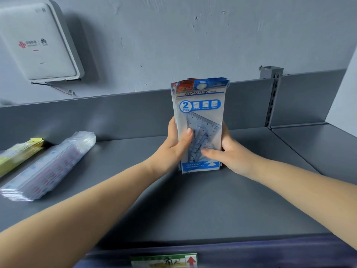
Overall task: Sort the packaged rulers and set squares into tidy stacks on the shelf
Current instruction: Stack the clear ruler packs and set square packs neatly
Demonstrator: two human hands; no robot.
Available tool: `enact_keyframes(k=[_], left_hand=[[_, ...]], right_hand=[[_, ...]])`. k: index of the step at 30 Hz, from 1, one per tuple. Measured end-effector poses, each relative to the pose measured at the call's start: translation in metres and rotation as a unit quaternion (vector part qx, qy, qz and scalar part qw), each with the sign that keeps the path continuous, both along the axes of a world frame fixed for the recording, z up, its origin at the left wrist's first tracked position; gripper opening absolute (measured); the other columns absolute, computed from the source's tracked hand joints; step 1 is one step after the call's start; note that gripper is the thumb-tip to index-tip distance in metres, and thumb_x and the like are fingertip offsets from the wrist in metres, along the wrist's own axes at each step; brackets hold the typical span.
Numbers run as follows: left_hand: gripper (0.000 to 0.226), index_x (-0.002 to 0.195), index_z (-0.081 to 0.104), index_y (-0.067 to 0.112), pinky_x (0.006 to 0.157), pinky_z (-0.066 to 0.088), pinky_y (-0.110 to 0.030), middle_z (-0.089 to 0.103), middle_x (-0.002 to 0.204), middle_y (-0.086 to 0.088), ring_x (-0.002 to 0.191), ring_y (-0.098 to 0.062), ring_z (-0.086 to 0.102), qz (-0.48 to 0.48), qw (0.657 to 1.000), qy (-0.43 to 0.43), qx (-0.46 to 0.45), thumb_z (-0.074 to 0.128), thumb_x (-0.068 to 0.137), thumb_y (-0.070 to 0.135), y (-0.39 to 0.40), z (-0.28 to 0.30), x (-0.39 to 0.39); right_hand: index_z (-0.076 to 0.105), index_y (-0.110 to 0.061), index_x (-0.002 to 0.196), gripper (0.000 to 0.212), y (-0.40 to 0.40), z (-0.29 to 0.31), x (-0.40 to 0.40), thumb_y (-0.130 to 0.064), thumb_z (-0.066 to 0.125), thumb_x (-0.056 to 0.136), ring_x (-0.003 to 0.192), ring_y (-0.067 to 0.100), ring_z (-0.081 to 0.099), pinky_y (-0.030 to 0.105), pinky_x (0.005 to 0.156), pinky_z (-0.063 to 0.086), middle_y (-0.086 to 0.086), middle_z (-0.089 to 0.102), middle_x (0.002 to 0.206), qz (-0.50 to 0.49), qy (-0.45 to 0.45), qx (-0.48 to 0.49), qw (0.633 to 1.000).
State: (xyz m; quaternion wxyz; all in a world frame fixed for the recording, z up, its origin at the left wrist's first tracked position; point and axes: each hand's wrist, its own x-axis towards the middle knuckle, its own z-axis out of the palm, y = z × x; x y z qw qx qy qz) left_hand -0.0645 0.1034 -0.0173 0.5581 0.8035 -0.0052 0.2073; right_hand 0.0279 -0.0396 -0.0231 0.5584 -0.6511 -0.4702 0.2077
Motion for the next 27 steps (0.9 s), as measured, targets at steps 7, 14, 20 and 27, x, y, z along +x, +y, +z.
enact_keyframes(k=[7,14,20,27], left_hand=[[0.051,0.138,0.020,0.043,0.099,0.042,-0.014,0.041,0.140,0.022,0.127,0.006,0.042,-0.056,0.994,-0.011,-0.092,0.038,0.091,0.047,-0.005,-0.004,-0.005],[0.057,0.142,0.018,0.034,0.092,0.044,-0.012,0.044,0.137,0.015,0.121,0.004,0.048,-0.042,0.993,-0.063,-0.094,0.046,0.093,0.029,-0.014,-0.004,-0.007],[0.045,0.138,0.018,0.027,0.086,0.042,-0.006,0.043,0.125,0.021,0.105,0.020,0.049,-0.035,0.996,-0.053,-0.067,0.035,0.099,0.011,-0.010,0.000,-0.011],[0.056,0.146,0.006,0.020,0.085,0.036,0.003,0.029,0.141,0.009,0.115,0.013,0.038,-0.014,1.000,-0.001,0.016,0.038,0.101,0.017,0.014,0.000,-0.021]], right_hand=[[0.012,-0.034,0.139,0.074,0.006,-0.007,-0.002,0.008,0.048,0.090,0.105,-0.021,0.050,0.004,0.081,0.044,-0.023,0.043,0.127,-0.010,0.023,0.034,0.999],[-0.006,-0.027,0.148,0.089,0.015,-0.010,-0.004,0.010,0.049,0.089,0.125,-0.003,0.044,0.014,0.095,0.045,-0.010,0.038,0.143,-0.024,0.039,0.073,0.996],[-0.009,-0.022,0.149,0.094,0.019,-0.007,-0.007,0.003,0.056,0.085,0.131,0.006,0.040,0.013,0.094,0.045,-0.002,0.031,0.150,-0.014,0.029,0.070,0.997],[-0.011,-0.031,0.145,0.089,0.027,0.003,-0.016,0.002,0.051,0.091,0.134,0.006,0.035,0.010,0.097,0.042,-0.008,0.025,0.149,0.014,-0.027,0.019,0.999]])
